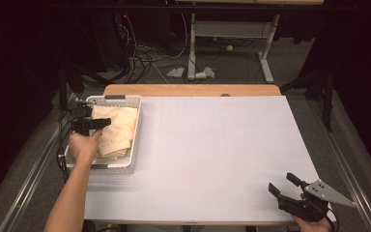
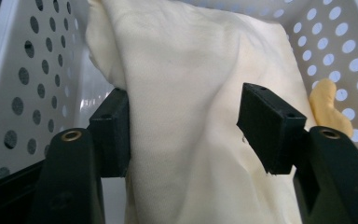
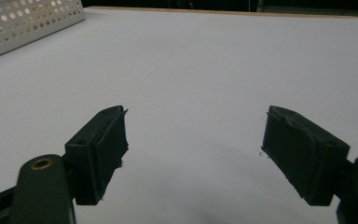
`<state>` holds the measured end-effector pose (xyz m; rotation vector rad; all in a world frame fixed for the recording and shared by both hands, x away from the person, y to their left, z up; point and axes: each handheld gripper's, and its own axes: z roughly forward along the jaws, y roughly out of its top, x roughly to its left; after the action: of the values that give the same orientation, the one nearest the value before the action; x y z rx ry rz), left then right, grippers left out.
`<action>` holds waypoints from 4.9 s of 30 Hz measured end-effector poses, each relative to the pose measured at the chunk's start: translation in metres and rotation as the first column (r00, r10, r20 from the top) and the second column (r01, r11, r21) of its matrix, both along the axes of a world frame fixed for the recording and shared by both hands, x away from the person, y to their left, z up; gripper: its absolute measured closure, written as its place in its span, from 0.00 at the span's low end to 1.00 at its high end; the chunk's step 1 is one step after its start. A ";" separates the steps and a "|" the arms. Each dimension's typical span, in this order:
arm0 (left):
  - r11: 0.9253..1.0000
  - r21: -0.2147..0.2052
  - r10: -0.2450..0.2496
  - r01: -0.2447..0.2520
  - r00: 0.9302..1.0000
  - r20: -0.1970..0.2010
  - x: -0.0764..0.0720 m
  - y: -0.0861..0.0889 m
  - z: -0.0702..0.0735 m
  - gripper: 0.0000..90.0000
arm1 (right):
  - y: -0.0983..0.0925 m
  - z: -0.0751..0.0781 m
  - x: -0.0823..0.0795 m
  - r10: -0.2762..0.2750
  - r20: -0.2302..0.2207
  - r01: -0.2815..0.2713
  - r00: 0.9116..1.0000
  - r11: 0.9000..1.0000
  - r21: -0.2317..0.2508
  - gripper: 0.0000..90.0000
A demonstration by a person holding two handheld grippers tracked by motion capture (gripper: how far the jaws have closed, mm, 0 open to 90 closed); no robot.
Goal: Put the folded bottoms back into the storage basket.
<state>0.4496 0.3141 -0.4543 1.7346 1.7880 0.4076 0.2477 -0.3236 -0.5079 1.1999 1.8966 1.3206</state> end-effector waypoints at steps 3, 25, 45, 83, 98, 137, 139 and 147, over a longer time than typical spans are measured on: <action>1.000 0.007 -0.001 0.001 1.000 0.004 -0.001 0.000 0.001 0.41 | 0.000 0.000 0.000 0.000 0.001 0.000 1.000 1.000 -0.001 0.25; 1.000 0.021 0.009 -0.010 0.997 0.073 -0.017 0.013 0.015 0.41 | 0.000 0.000 0.000 -0.001 -0.001 0.001 1.000 1.000 0.002 0.25; 0.998 0.038 -0.063 0.059 0.988 0.138 -0.040 0.010 0.030 0.41 | 0.000 0.000 0.000 -0.002 -0.001 0.002 1.000 1.000 0.003 0.25; 0.991 0.033 -0.137 0.133 0.958 0.250 -0.078 0.005 0.041 0.41 | -0.001 0.000 0.000 -0.012 0.002 0.012 1.000 1.000 0.001 0.25; 0.986 0.037 -0.166 0.163 0.944 0.286 -0.093 0.001 0.044 0.39 | -0.001 0.000 0.000 -0.013 0.001 0.013 1.000 1.000 0.005 0.25; 0.975 0.061 -0.220 0.213 0.912 0.347 -0.128 -0.007 0.042 0.32 | -0.002 0.000 -0.001 -0.016 0.000 0.016 1.000 1.000 0.010 0.25; 0.976 0.062 -0.219 0.210 0.910 0.351 -0.131 -0.006 0.040 0.32 | -0.001 0.000 0.000 -0.016 0.000 0.016 1.000 1.000 0.010 0.25; 0.976 0.043 -0.213 0.212 0.907 0.363 -0.139 -0.006 0.035 0.32 | -0.001 0.000 -0.001 -0.018 -0.001 0.018 1.000 1.000 0.009 0.25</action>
<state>0.3109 0.3080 -0.4194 1.7016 1.3203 0.5965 0.2471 -0.3249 -0.5077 1.2199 1.8776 1.3209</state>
